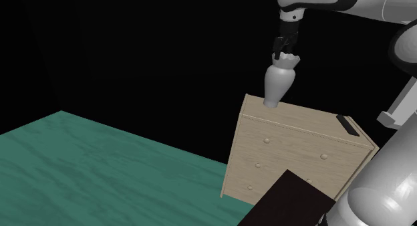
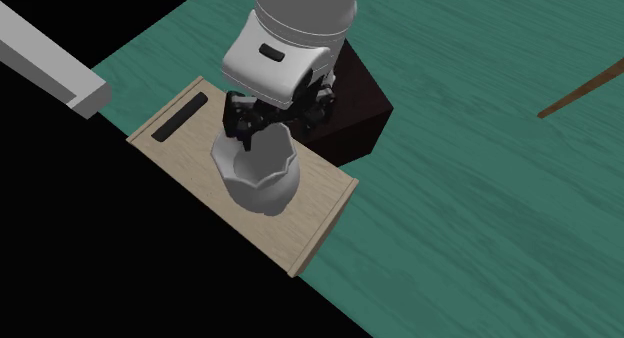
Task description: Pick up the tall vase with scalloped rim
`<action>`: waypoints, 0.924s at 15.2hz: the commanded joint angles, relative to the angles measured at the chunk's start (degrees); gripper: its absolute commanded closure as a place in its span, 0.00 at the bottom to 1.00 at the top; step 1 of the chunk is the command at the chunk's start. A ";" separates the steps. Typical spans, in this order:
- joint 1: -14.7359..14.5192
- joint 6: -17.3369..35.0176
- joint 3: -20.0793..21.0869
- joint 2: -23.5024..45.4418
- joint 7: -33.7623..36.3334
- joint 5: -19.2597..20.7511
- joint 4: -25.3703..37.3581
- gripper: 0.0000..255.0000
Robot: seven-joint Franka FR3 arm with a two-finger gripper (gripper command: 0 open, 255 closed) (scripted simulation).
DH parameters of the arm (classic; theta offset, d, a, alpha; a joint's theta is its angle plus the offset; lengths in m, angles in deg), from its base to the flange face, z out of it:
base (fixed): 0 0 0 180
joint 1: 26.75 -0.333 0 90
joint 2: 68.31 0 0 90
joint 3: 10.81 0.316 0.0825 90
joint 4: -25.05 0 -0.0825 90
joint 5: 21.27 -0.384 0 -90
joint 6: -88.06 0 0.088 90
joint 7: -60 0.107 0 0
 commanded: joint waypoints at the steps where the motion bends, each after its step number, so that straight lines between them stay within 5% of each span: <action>1: 0.02 1.42 -0.01 -0.30 0.33 0.17 -1.70 0.00; 6: 0.00 4.27 0.03 -1.32 1.16 0.53 -5.64 0.00; 7: 0.00 4.25 0.03 -1.29 1.15 0.52 -5.59 1.00; 14: 0.02 4.29 -0.01 -1.27 1.10 0.51 -5.60 1.00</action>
